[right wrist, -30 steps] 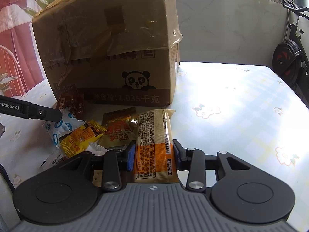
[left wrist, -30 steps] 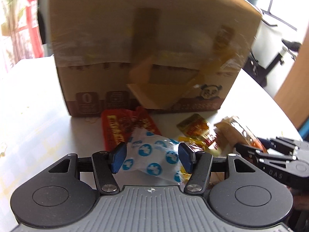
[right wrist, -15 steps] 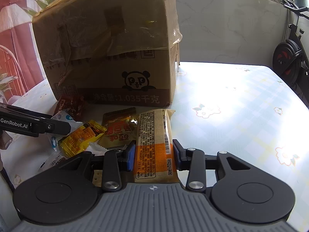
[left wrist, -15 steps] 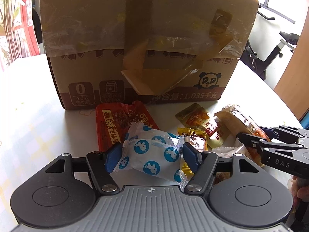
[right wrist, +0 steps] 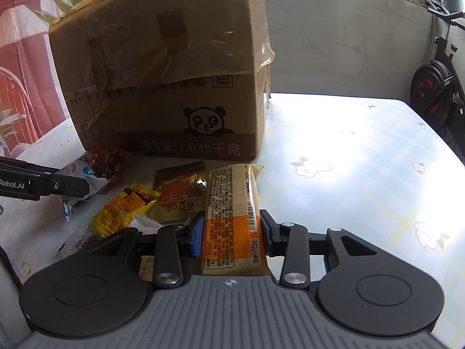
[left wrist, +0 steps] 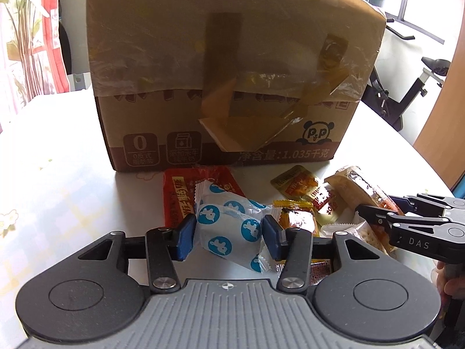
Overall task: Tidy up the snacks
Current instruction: 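Lift both held packets and carry them over the box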
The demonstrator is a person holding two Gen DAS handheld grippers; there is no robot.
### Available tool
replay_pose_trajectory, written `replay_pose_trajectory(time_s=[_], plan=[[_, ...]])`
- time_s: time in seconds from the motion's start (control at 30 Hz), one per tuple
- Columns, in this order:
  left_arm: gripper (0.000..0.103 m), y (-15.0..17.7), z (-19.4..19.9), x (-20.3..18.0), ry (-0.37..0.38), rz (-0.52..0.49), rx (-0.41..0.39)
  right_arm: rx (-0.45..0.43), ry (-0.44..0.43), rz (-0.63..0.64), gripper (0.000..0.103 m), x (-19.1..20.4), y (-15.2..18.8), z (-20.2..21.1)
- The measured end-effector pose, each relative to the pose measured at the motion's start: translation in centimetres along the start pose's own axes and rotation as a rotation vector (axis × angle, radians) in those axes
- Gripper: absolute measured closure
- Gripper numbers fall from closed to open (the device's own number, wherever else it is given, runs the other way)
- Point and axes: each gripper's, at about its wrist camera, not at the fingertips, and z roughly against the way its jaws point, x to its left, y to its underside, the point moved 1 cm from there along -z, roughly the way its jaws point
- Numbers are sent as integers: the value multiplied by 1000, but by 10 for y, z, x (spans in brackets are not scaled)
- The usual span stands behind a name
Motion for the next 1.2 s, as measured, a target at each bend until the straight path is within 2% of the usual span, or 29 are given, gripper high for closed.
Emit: replay_pose_trajectory(time_s=[0.3, 0.47, 0.6, 0.73, 0.9, 1.07, 1.2], plan=[[51, -3, 9, 5, -8, 22, -21, 0, -1, -3, 63, -1, 1, -1], [51, -5, 18, 11, -13, 38, -49, -11, -19, -46, 63, -8, 0, 3], [51, -11, 33, 22, -26, 62, -87, -74, -28, -146, 63, -24, -2, 20], [51, -19, 50, 35, -11, 115, -112, -119, -2, -163, 64, -32, -14, 42], [51, -35, 82, 36, 20, 71, -207, -200, 6, -143, 64, -31, -47, 71], [50, -61, 116, 37, 72, 38, -307, -322, -44, -94, 63, -15, -105, 96], [50, -94, 129, 26, 74, -58, -368, -379, -108, -38, 64, 7, -151, 99]])
